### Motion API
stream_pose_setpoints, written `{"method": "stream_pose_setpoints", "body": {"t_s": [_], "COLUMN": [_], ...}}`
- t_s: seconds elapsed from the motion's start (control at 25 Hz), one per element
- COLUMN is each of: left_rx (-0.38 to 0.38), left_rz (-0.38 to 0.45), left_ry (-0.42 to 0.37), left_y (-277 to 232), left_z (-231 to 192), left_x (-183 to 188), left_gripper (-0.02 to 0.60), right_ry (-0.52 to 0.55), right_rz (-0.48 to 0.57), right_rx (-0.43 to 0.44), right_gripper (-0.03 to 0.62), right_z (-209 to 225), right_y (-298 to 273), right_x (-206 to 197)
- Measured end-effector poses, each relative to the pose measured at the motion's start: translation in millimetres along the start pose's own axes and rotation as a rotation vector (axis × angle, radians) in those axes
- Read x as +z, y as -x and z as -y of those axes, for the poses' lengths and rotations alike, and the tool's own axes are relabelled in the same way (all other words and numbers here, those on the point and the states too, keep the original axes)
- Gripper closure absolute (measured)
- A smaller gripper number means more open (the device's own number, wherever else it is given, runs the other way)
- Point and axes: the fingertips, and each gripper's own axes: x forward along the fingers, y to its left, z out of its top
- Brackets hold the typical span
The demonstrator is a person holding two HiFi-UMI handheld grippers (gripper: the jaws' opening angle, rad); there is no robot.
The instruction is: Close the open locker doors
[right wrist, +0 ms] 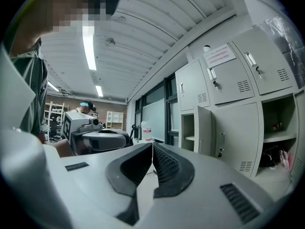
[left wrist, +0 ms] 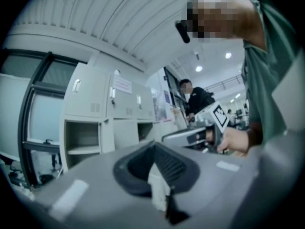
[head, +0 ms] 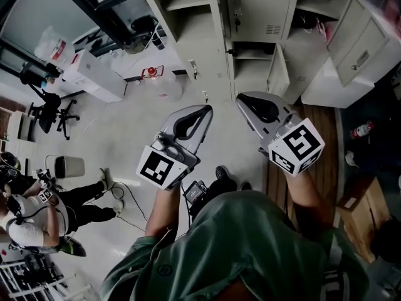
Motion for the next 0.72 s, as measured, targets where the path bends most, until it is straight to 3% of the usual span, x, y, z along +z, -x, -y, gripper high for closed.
{"method": "stream_pose_setpoints", "body": {"t_s": [0.72], "left_rx": [-0.143], "left_rz": [0.01], "left_ry": [0.019], "left_y": [-72.8], "left_z": [-112.0], "left_x": [-24.5], "left_gripper": [0.579], "right_ry": [-0.013], "right_rz": [-0.015], "right_rx": [-0.114], "right_gripper": [0.588], "right_z": [94.7], "right_y": [-98.3], "right_x": [-9.1]}}
